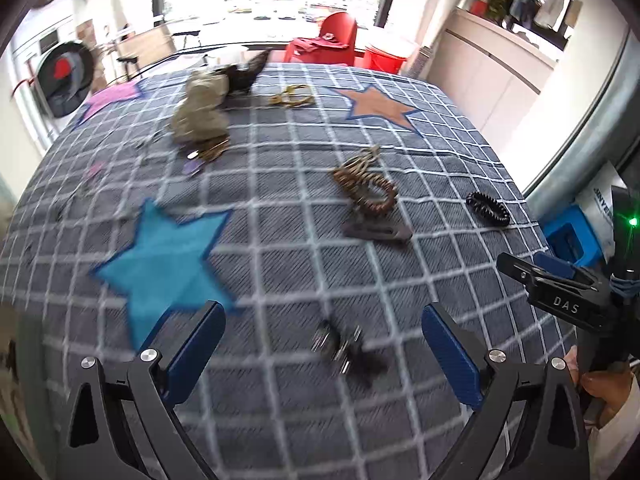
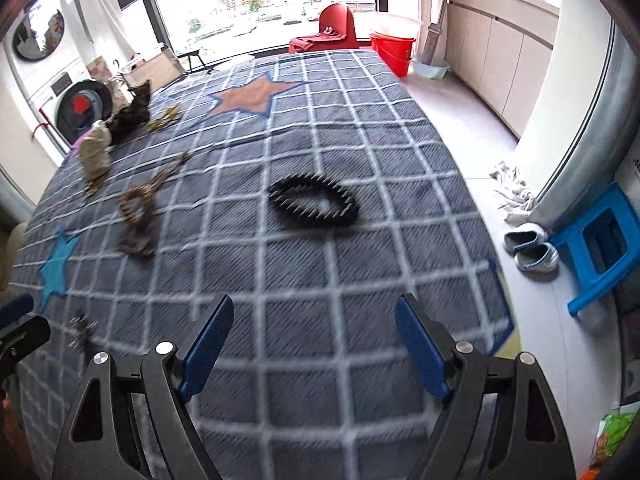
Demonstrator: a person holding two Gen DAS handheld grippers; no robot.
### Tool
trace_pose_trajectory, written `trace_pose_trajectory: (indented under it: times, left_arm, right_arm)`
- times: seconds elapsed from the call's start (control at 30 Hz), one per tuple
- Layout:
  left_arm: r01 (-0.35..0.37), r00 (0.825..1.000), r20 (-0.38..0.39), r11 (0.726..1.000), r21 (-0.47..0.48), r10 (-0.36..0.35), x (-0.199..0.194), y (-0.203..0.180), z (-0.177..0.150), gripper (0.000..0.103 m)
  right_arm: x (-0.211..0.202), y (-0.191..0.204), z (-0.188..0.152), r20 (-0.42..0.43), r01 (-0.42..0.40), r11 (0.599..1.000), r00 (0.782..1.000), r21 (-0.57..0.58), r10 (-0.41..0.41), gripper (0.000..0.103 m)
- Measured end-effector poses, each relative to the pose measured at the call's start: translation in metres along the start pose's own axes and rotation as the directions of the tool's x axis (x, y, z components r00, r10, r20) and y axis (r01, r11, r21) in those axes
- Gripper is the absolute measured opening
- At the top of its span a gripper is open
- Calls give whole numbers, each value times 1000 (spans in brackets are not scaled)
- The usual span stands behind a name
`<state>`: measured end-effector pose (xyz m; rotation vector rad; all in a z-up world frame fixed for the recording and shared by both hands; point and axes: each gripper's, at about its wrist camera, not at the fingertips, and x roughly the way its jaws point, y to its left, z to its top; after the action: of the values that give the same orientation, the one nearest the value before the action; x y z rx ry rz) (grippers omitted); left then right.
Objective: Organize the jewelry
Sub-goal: 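Move both tools back over the bed toward the black coil hair tie, then grasp the black coil hair tie with the right tool while the left tool grasps a black clip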
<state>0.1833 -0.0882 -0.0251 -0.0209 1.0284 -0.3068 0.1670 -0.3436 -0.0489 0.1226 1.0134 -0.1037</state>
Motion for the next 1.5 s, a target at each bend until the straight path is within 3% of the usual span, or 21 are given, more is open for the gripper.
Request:
trace_pose_trajectory:
  times: [0.23,0.47,0.6,0.7,0.73,0.77,0.9,0.93,0.97,1.17,1.23,1.5]
  left_arm:
    - [-33,999,-8,997,68,34,42,-26,23,100]
    - [-53,998,-19,995,88,54,68,-39,35,100]
    - [-96,995,3,988,122,97,69,-46,35,87]
    - [-85,996,13,987,135,84,66,-50,35,67]
    - [-83,997,14,987,138,81,65,-51,35,60]
    - [-83,997,14,986,143,82,64,-53,34,60]
    - [-77,997,16,986,148,75,61,-53,30,60]
    - [-74,997,16,986,149,73,61,-53,28,60]
    - [-73,997,14,986,150,71,60,-53,27,60]
    - [-67,998,25,986,154,64,43,-51,16,60]
    - [-64,998,30,986,154,60,35,-50,11,60]
    - [-60,996,69,984,169,48,-6,-50,-13,60]
  right_arm:
    - [23,2,21,30,38,995,999,-90,-35,85]
    - [35,9,38,61,17,992,998,-129,-9,85]
    - [36,13,38,74,11,990,997,-139,-1,84]
    - [32,16,35,87,8,989,996,-150,5,75]
    - [31,17,34,90,7,988,996,-153,7,64]
    - [29,18,33,90,5,988,996,-156,9,55]
    - [24,22,27,91,4,985,996,-170,12,46]
    - [22,23,25,93,1,985,996,-173,15,34]
    - [20,24,23,92,4,985,996,-173,12,30]
    - [6,20,11,83,-39,991,995,-126,49,21]
    - [-3,19,7,89,-61,992,994,-110,71,11]
    - [-20,22,-13,70,-104,990,991,-91,111,11]
